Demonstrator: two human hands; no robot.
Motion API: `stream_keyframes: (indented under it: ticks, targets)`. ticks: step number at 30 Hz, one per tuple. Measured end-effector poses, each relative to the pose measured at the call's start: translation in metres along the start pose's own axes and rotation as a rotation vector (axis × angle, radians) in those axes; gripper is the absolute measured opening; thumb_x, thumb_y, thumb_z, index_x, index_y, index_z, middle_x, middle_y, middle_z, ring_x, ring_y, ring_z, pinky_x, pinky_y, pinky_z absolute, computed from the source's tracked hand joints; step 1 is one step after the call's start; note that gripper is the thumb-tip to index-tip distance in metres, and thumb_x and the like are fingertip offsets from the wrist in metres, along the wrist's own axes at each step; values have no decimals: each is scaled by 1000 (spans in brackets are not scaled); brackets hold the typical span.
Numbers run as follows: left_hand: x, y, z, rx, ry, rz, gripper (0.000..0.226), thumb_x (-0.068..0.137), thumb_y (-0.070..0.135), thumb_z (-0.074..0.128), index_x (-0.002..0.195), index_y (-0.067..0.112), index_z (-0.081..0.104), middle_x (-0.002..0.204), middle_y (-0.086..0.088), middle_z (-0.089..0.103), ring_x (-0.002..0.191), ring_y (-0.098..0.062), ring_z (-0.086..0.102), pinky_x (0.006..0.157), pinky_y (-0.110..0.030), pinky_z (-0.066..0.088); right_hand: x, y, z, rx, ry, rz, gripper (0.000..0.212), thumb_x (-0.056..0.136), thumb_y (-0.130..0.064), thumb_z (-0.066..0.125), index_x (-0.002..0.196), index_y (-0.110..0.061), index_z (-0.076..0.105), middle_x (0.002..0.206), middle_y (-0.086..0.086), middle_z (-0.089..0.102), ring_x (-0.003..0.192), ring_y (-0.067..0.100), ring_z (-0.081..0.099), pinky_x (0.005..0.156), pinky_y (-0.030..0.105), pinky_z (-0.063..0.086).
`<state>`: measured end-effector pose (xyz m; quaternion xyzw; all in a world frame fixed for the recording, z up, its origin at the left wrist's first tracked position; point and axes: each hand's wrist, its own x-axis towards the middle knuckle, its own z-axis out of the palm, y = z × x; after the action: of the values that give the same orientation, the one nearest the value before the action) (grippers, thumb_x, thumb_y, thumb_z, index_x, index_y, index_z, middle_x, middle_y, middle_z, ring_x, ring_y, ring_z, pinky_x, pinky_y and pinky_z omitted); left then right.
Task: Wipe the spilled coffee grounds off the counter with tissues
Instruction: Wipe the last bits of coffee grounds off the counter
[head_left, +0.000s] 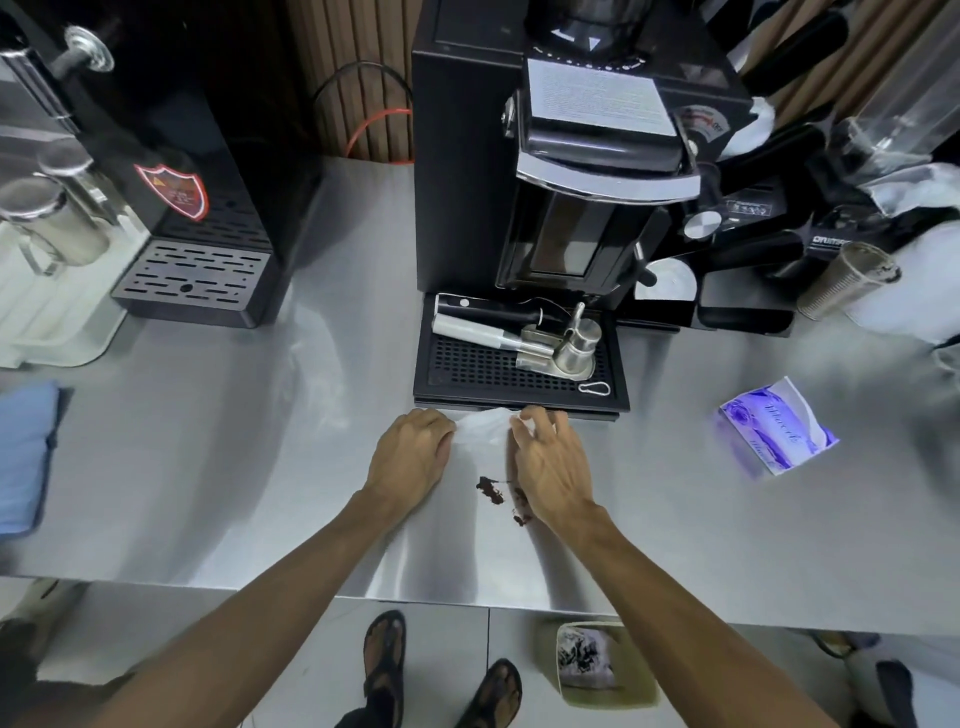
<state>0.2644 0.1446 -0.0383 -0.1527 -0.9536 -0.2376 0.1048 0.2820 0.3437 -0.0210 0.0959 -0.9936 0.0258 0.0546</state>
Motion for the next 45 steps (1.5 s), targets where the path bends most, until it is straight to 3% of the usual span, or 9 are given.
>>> stream_keyframes:
  ticks: [7, 11, 13, 19, 27, 30, 35, 41, 45]
  targets:
    - [0, -8, 2, 101, 1, 93, 8, 73, 6, 75, 77, 14, 75, 88, 0, 70, 78, -20, 65, 71, -28, 53, -1, 8, 4, 15, -39, -18, 39, 86, -16, 62, 125, -13, 59, 118, 2, 57, 95, 24, 50, 73, 34, 49]
    - [0, -10, 4, 59, 3, 137, 20, 84, 27, 61, 83, 15, 77, 93, 1, 68, 85, -18, 64, 76, -29, 54, -2, 14, 10, 127, 21, 20, 27, 96, -24, 46, 107, -12, 68, 105, 1, 62, 91, 24, 55, 76, 35, 50]
    - [-2, -14, 5, 50, 8, 157, 25, 88, 31, 56, 85, 18, 77, 93, 5, 67, 85, -15, 62, 76, -28, 53, -7, 21, 5, 235, 61, 31, 16, 92, -23, 61, 92, -13, 72, 96, 1, 65, 88, 23, 56, 76, 32, 51]
    - [1, -13, 9, -31, -37, 118, 10, 86, 11, 69, 79, 17, 75, 90, 6, 65, 80, -15, 63, 74, -28, 52, 2, 34, 20, 503, -67, 117, 10, 88, -15, 65, 78, -17, 68, 86, -6, 62, 84, 16, 57, 70, 30, 49]
    - [8, -6, 5, -27, -59, 74, 15, 82, 5, 74, 97, 11, 74, 92, -5, 65, 80, -24, 64, 60, -33, 57, 6, 17, 24, 505, 127, 71, 21, 89, -18, 66, 105, -30, 59, 96, -9, 43, 78, 15, 50, 62, 27, 46]
    - [11, 2, 3, 46, -67, 90, 14, 79, 4, 77, 93, 8, 73, 87, -7, 62, 73, -24, 61, 53, -31, 55, 10, 18, 15, 432, 12, 32, 20, 93, -9, 61, 111, -16, 61, 104, 8, 51, 89, 27, 50, 69, 41, 49]
    - [11, 3, 6, 170, -105, 122, 26, 70, -1, 80, 94, 6, 73, 88, -7, 61, 73, -23, 57, 58, -30, 51, 7, 14, 13, 339, -49, 21, 32, 84, 8, 57, 114, 0, 64, 109, 22, 52, 100, 34, 43, 80, 42, 39]
    - [2, -4, 0, 35, -133, 148, 15, 85, 3, 69, 97, 9, 74, 92, -3, 61, 83, -23, 60, 70, -30, 55, 0, 27, 7, 363, -102, 11, 21, 93, -9, 55, 109, -10, 68, 107, 14, 55, 99, 28, 46, 81, 36, 40]
    - [-22, 6, -6, 1, -178, 212, 12, 80, 7, 75, 90, 14, 75, 86, 0, 58, 75, -18, 59, 62, -24, 53, -31, 33, 1, 375, -132, -61, 23, 96, -36, 54, 104, -17, 64, 102, -2, 52, 95, 12, 46, 78, 22, 41]
